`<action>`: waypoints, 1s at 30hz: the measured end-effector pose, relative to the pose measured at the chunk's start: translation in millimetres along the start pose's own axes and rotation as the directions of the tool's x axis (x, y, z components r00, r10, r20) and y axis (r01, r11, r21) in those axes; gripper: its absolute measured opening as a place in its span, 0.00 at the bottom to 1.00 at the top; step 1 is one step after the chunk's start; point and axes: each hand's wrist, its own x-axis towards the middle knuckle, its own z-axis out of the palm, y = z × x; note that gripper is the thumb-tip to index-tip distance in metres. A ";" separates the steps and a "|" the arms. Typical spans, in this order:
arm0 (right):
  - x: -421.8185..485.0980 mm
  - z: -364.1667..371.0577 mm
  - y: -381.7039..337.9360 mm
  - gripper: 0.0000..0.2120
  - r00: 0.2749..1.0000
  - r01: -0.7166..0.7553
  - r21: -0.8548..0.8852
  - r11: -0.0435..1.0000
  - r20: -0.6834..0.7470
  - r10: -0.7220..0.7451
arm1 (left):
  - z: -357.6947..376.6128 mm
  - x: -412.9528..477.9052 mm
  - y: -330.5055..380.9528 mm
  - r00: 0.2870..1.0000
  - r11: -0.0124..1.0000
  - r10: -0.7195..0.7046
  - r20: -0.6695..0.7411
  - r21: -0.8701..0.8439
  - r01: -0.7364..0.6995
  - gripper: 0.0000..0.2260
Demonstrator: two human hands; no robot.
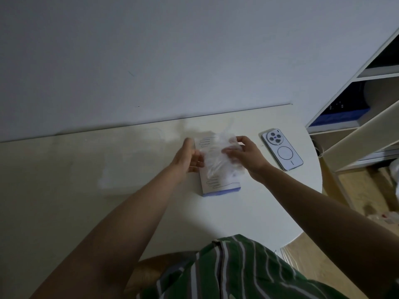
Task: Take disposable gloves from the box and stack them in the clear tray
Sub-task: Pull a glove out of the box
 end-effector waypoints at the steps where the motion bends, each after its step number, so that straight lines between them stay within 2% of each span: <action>1: -0.5 2.7 -1.1 0.17 1.000 0.015 0.016 1.000 0.011 -0.016 | -1.0 -1.9 2.6 0.999 0.999 -0.040 0.011 -0.031 0.040 0.29; 3: -2.3 8.2 -2.7 0.18 0.998 0.041 0.035 0.999 0.036 -0.043 | -0.4 -5.3 2.9 0.999 0.999 -0.048 0.012 -0.011 0.048 0.25; 6: -4.1 17.1 -2.2 0.21 0.998 0.030 0.052 0.998 0.059 -0.033 | 3.7 -8.8 -0.8 0.994 0.993 0.098 -0.038 -0.057 -0.100 0.07; 8: -3.9 23.9 -1.9 0.24 0.997 -0.008 0.084 0.996 0.074 0.002 | 1.1 -10.4 -0.3 0.963 0.969 0.235 -0.131 -0.042 -0.242 0.07; 11: -2.8 29.7 -2.1 0.24 0.993 -0.074 0.146 0.986 0.101 0.060 | -14.7 -13.2 6.3 0.855 0.893 0.446 -0.263 0.196 -0.406 0.08; 13: -1.3 32.0 -2.3 0.22 0.991 -0.100 0.185 0.978 0.103 0.081 | -30.0 -13.5 9.8 0.790 0.821 0.552 -0.268 0.340 -0.459 0.09; 16: 2.4 42.8 -4.2 0.21 0.995 -0.092 0.178 0.980 0.048 0.084 | -63.0 -16.1 11.6 0.717 0.727 0.655 -0.239 0.456 -0.513 0.09; 20: 4.7 62.2 -10.6 0.20 0.996 -0.008 -0.083 0.996 -0.091 0.000 | -120.1 -16.8 7.2 0.705 0.695 0.660 -0.258 0.565 -0.445 0.08; 23: 1.4 90.4 -23.2 0.16 0.975 0.159 -0.239 0.958 -0.114 -0.190 | -164.1 -18.6 0.3 0.724 0.666 0.635 -0.269 0.666 -0.336 0.10; 25: -0.9 116.0 -35.1 0.13 0.937 0.312 -0.327 0.892 -0.051 -0.346 | -186.5 -21.1 -4.4 0.726 0.621 0.634 -0.267 0.735 -0.272 0.11; 27: -2.9 145.5 -45.6 0.11 0.893 0.437 -0.381 0.814 0.080 -0.442 | -201.8 -23.5 -8.2 0.719 0.569 0.644 -0.261 0.792 -0.223 0.13; 30: -1.9 191.4 -48.0 0.10 0.842 0.540 -0.497 0.679 0.317 -0.437 | -214.3 -28.4 -13.2 0.725 0.481 0.649 -0.230 0.863 -0.157 0.15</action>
